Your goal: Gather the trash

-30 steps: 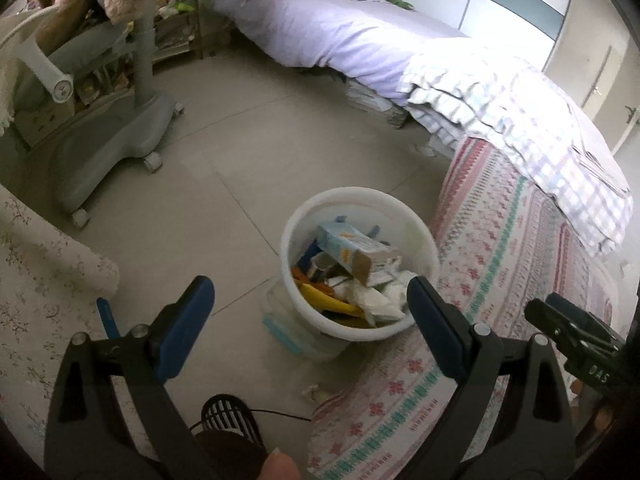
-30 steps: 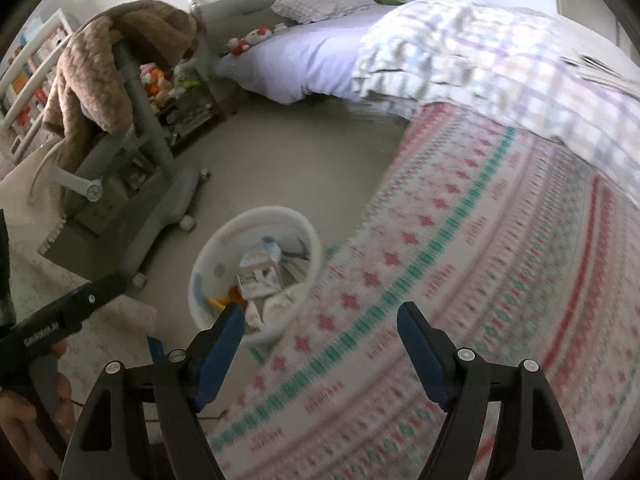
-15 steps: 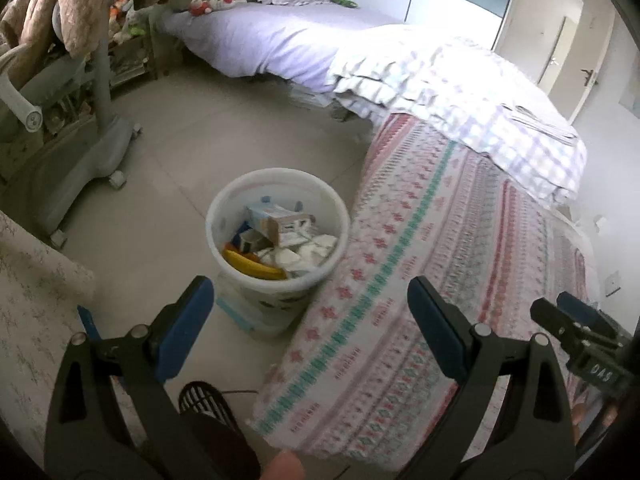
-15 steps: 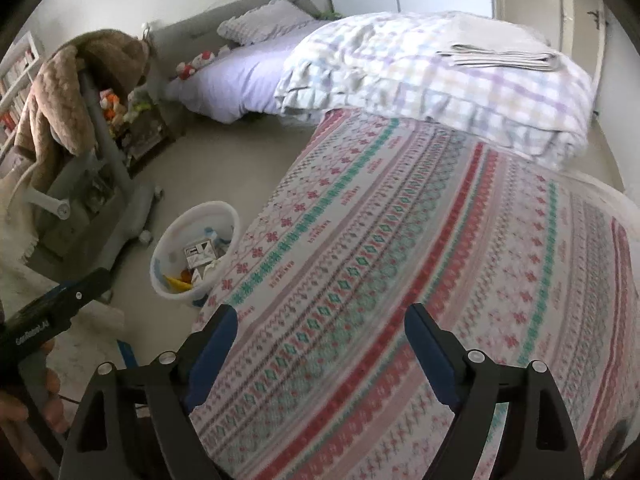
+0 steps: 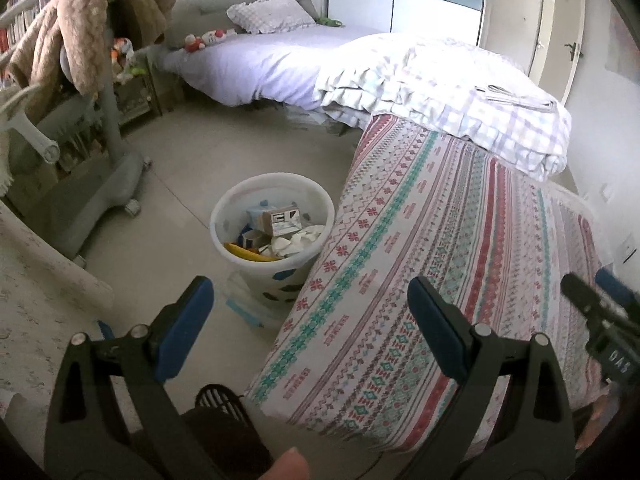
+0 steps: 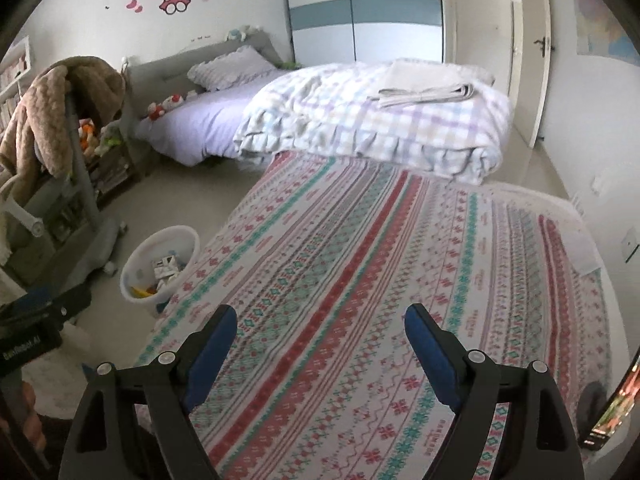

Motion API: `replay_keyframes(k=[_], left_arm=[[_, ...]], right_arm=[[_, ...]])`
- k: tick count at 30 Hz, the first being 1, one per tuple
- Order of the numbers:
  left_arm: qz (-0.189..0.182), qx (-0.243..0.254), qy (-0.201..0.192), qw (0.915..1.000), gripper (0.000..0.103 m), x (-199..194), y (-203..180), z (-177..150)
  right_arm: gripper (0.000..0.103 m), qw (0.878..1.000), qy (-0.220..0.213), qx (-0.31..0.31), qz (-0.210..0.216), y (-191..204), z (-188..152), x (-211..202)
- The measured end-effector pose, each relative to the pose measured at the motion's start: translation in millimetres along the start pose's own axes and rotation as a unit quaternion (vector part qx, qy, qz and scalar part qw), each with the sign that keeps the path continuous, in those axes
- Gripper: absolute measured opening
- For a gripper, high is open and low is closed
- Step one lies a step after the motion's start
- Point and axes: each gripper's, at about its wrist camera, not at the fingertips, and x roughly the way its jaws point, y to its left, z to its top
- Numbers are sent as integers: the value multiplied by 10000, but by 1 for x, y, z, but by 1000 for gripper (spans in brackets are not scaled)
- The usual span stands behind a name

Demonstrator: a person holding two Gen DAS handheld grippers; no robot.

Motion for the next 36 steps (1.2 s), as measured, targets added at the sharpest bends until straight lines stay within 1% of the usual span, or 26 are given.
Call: replay_keyframes(k=[6, 10, 15, 20, 36], left_arm=[[53, 120, -34, 9999, 97, -2, -10, -9], [22, 191, 19, 9998, 97, 0, -17, -12], [-71, 236, 62, 9997, 97, 0, -23, -12], [-117, 263, 17, 9996, 97, -3, -25, -13], [-130, 223, 108, 9996, 97, 1, -20, -14]], right_arm=[[88, 9993, -308, -190, -49, 7, -1, -10], [88, 9996, -239, -140, 39, 6, -3, -6], [88, 9999, -108, -115, 36, 7, -5, 1], [88, 9998, -105, -137, 56, 9, -6, 1], [88, 9999, -48, -116, 108, 9, -7, 2]])
